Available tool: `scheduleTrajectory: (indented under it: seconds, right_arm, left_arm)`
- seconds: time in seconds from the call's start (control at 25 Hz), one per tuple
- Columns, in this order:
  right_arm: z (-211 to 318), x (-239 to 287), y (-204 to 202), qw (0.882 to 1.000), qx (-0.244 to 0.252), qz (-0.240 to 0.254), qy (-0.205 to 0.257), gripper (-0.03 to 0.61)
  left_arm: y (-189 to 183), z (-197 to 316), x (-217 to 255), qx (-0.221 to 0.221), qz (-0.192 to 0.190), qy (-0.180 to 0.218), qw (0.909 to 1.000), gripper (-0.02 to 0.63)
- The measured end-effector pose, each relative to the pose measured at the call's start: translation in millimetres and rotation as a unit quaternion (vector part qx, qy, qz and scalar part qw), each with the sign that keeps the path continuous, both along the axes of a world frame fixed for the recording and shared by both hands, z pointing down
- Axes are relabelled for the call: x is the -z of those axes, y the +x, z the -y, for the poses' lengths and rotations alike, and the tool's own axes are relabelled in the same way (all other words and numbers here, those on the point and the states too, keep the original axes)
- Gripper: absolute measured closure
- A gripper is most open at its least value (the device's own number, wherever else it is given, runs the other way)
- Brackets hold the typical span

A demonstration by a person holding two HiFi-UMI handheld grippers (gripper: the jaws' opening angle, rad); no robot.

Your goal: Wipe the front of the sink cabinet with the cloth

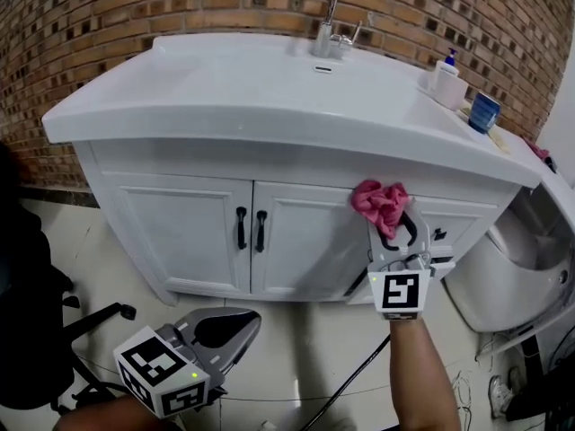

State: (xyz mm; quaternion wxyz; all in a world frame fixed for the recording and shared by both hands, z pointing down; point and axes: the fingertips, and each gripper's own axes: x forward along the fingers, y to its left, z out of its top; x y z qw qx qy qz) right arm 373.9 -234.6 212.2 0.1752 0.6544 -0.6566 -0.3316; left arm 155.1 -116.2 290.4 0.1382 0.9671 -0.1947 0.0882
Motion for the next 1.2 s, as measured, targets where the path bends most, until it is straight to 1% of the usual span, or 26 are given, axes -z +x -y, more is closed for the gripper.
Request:
scheduleTrajectory:
  seconds: [0.08, 0.16, 0.4, 0.52, 0.6, 0.8, 1.04, 1.2]
  right_arm:
    - [1.3, -1.3, -2.3, 0.999, -0.015, -0.034, 0.003, 0.421]
    - [2.1, -6.8, -4.0, 0.998, -0.022, -0.053, 0.0, 0.423]
    - [4.1, -42.3, -8.7, 0.993, -0.038, -0.104, -0.043, 0.426]
    - [9.9, -67.7, -6.6, 0.99, -0.044, -0.112, -0.072, 0.426]
    - [12.1, -83.1, -7.2, 0.989, -0.044, -0.114, -0.078, 0.426]
    - [13.1, -100.9, -9.6, 0.988, -0.048, -0.122, -0.082, 0.426]
    - [13.9, -140.8, -15.1, 0.982, -0.039, -0.14, -0.117, 0.426]
    - [13.1, -173.4, -19.4, 0.977, -0.032, -0.159, -0.142, 0.426]
  left_arm:
    - [-1.4, 2.2, -2.9, 0.005, -0.007, -0.017, 0.9998, 0.611]
    - [-1.0, 2.0, -5.6, 0.005, -0.012, -0.029, 0.9995, 0.611]
    - [-2.3, 0.7, -6.5, 0.004, -0.011, -0.029, 0.9995, 0.611]
    - [0.0, 0.7, -7.0, 0.003, -0.01, -0.028, 0.9996, 0.611]
    - [1.9, -0.4, -8.0, 0.002, -0.011, -0.029, 0.9995, 0.611]
    - [5.5, -2.7, -7.8, 0.003, -0.012, -0.025, 0.9996, 0.611]
    - [6.6, -3.6, -14.4, 0.006, -0.005, -0.027, 0.9996, 0.611]
    - [6.4, -3.4, -19.3, 0.008, -0.002, -0.032, 0.9995, 0.611]
